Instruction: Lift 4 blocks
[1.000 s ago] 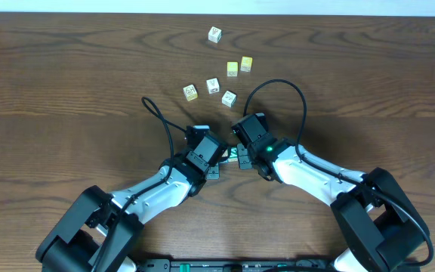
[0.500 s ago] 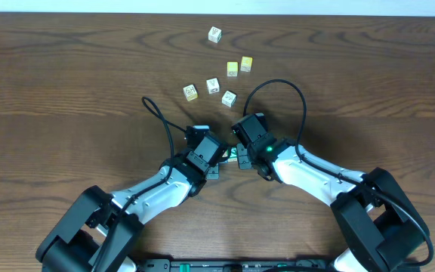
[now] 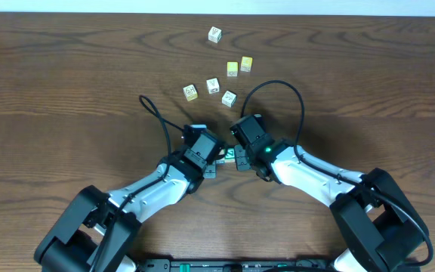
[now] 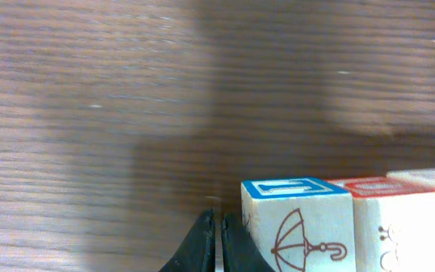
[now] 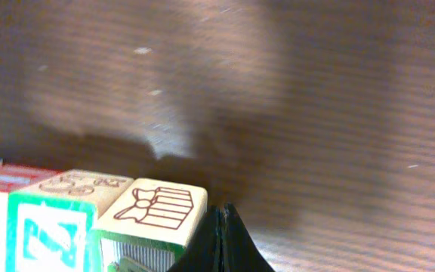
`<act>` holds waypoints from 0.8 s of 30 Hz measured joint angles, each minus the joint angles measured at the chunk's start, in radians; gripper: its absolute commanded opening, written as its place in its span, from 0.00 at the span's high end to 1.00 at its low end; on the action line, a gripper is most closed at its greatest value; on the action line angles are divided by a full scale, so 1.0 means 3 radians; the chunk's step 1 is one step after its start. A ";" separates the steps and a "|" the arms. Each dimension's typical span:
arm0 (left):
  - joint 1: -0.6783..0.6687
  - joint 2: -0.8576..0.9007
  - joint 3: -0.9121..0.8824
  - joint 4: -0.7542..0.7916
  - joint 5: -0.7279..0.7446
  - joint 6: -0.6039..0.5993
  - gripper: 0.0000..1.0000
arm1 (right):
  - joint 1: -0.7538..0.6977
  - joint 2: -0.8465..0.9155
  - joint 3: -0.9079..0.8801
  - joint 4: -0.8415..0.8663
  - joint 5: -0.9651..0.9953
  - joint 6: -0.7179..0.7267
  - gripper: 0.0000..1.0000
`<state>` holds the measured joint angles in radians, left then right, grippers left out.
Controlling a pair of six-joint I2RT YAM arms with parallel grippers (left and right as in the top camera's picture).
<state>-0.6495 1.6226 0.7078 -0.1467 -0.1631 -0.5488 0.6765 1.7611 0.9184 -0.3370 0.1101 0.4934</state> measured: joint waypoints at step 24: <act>0.0086 -0.0009 0.0000 -0.0019 -0.0001 0.0099 0.93 | 0.0034 0.0020 0.0005 -0.0010 -0.0089 0.0010 0.99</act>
<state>-0.6235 1.6199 0.7078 -0.1524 -0.1635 -0.5190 0.6868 1.7672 0.9199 -0.3401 0.0834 0.4965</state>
